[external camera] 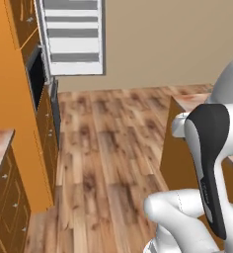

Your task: Pick the egg and butter from the fridge and place them by the bowl for mixing.

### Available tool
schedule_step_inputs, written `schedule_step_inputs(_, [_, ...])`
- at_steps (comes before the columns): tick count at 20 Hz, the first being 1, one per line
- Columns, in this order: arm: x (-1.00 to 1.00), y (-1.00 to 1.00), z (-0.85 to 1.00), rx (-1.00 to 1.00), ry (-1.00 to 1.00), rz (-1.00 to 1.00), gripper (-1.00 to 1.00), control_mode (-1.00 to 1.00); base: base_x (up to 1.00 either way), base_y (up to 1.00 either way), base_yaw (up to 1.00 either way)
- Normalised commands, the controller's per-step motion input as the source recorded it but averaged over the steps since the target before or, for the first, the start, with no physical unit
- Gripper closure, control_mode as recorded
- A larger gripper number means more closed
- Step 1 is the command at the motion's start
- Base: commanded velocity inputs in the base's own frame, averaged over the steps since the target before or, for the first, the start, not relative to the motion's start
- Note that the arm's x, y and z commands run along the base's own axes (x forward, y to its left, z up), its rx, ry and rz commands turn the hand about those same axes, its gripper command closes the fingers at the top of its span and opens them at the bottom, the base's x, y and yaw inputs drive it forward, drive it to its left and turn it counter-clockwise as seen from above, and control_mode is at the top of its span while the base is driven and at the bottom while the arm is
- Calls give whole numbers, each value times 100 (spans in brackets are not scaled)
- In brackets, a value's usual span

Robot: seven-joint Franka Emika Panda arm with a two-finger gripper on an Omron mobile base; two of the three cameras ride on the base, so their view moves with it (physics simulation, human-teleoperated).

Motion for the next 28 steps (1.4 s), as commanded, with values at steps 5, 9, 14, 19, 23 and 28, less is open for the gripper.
schedule_step_inputs(5, [0,0,0,0,0,0,-100,100,100,0,1])
schedule_step_inputs(9, [0,0,0,0,0,0,-100,100,100,0,1])
schedule_step_inputs(14, [0,0,0,0,0,0,-100,100,100,0,0])
schedule_step_inputs(19, [0,0,0,0,0,0,-100,100,100,0,2])
schedule_step_inputs(23, [0,0,0,0,0,0,-100,100,100,0,5])
schedule_step_inputs(28, [0,0,0,0,0,0,-100,100,100,0,21])
